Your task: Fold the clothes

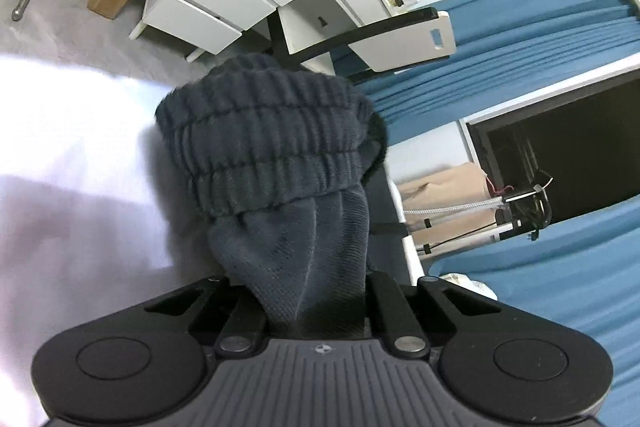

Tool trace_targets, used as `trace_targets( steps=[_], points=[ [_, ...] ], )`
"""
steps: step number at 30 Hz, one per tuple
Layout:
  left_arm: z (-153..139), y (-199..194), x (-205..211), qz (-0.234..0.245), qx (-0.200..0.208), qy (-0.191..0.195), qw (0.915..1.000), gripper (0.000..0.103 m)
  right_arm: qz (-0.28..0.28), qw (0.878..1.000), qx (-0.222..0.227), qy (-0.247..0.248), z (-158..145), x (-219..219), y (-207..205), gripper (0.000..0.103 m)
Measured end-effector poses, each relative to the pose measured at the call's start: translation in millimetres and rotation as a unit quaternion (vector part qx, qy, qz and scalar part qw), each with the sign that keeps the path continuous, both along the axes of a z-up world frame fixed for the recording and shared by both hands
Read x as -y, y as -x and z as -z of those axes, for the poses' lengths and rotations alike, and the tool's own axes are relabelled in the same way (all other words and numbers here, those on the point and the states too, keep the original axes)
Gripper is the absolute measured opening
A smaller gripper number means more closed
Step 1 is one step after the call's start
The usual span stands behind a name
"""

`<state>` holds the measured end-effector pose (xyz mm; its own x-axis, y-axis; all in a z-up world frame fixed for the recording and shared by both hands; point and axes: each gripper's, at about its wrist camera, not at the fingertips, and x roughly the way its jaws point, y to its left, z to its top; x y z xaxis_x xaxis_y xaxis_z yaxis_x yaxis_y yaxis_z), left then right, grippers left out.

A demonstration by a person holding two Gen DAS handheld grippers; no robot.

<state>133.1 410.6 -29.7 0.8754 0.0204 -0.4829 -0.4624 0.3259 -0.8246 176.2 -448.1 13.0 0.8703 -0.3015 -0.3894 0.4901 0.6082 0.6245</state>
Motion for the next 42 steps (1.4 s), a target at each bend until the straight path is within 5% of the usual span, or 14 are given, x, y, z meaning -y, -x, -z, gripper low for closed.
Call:
trace_targets(
  steps=[3, 8, 14, 19, 22, 26, 30, 42],
  points=[
    [-31, 7, -5, 0.008, -0.001, -0.024, 0.9997, 0.008, -0.007, 1.000, 0.022, 0.003, -30, -4, 29, 0.010],
    [-49, 44, -17, 0.039, -0.028, -0.012, 0.9988, 0.009, -0.004, 0.999, 0.046, -0.023, -54, 5, 81, 0.010],
    [-22, 81, -31, 0.077, -0.094, 0.010, 0.9926, 0.009, 0.018, 0.994, 0.026, -0.104, -8, 18, 158, 0.010],
    [-1, 89, -30, 0.085, -0.097, -0.017, 0.9914, 0.011, 0.023, 0.987, -0.029, -0.155, 36, 27, 176, 0.010],
    [-4, 93, -22, 0.101, -0.093, -0.041, 0.9897, 0.022, 0.017, 0.984, -0.028, -0.176, 52, 31, 179, 0.010],
    [-14, 102, -14, 0.113, -0.089, -0.062, 0.9876, 0.061, 0.025, 0.980, -0.045, -0.194, 77, 31, 178, 0.010],
    [-30, 114, -4, 0.093, -0.099, -0.085, 0.9870, 0.075, 0.029, 0.976, -0.050, -0.209, 91, 32, 180, 0.011],
    [-104, 141, 96, 0.124, -0.050, -0.254, 0.9579, 0.081, 0.012, 0.984, -0.068, -0.166, 86, 29, 175, 0.011]
  ],
)
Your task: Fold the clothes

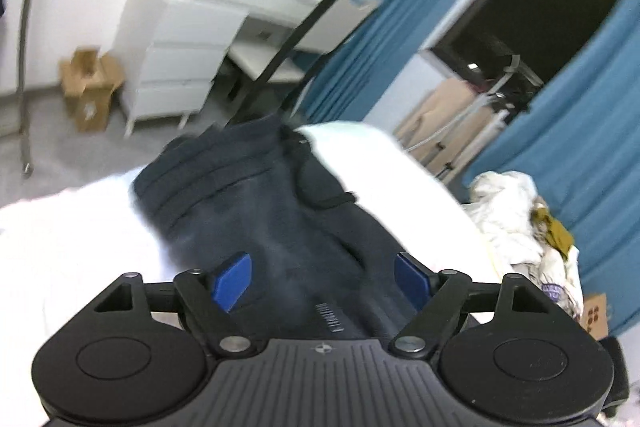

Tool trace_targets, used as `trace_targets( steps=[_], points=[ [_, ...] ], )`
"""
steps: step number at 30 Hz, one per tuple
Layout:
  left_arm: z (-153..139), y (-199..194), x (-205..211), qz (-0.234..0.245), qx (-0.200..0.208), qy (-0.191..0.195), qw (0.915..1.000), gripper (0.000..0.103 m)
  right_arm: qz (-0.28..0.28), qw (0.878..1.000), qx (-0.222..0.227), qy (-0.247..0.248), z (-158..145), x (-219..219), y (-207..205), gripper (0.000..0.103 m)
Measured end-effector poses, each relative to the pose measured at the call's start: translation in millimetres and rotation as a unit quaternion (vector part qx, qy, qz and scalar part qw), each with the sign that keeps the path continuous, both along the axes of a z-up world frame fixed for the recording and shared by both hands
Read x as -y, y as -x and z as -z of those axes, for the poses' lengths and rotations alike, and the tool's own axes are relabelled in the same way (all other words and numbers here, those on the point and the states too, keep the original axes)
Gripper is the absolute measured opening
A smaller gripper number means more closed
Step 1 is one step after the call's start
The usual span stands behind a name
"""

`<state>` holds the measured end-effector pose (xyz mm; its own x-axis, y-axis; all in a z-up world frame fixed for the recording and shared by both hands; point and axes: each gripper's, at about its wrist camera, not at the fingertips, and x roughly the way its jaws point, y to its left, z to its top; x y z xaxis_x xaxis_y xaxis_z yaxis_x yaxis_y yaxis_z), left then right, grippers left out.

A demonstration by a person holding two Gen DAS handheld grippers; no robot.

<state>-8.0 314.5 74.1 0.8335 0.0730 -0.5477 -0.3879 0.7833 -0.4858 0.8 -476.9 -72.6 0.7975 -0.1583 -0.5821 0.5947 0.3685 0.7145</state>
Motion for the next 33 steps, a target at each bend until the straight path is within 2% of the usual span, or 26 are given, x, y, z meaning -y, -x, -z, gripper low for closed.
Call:
trace_targets(
  steps=[2, 6, 10, 14, 16, 20, 26, 30, 33],
  points=[
    [-9, -3, 24, 0.016, 0.016, -0.027, 0.9994, 0.082, -0.006, 1.000, -0.007, 0.014, -2, -1, -2, 0.011],
    [-18, -21, 73, 0.073, 0.020, -0.062, 0.9952, 0.082, -0.017, 0.999, -0.018, 0.039, -6, -1, -7, 0.011],
    [-13, -45, 131, 0.141, 0.018, -0.091, 0.9856, 0.082, -0.024, 0.998, -0.026, 0.060, -9, -3, -10, 0.011],
    [4, -71, 193, 0.205, 0.009, -0.118, 0.9715, 0.082, -0.026, 0.997, -0.022, 0.067, -12, -2, -10, 0.011],
    [16, -84, 222, 0.226, 0.007, -0.134, 0.9648, 0.082, -0.027, 0.997, -0.020, 0.068, -12, -2, -9, 0.011],
    [49, -103, 264, 0.261, -0.001, -0.144, 0.9545, 0.082, -0.033, 0.997, -0.014, 0.073, -14, 0, -8, 0.011],
    [95, -121, 294, 0.286, -0.014, -0.171, 0.9427, 0.082, -0.036, 0.995, -0.021, 0.089, -12, -3, -12, 0.011],
    [120, -122, 284, 0.287, -0.020, -0.186, 0.9396, 0.082, -0.035, 0.993, -0.033, 0.109, -9, -8, -20, 0.011],
    [130, -121, 286, 0.294, -0.019, -0.207, 0.9329, 0.083, -0.031, 0.994, -0.028, 0.105, -8, -7, -22, 0.011]
  ],
)
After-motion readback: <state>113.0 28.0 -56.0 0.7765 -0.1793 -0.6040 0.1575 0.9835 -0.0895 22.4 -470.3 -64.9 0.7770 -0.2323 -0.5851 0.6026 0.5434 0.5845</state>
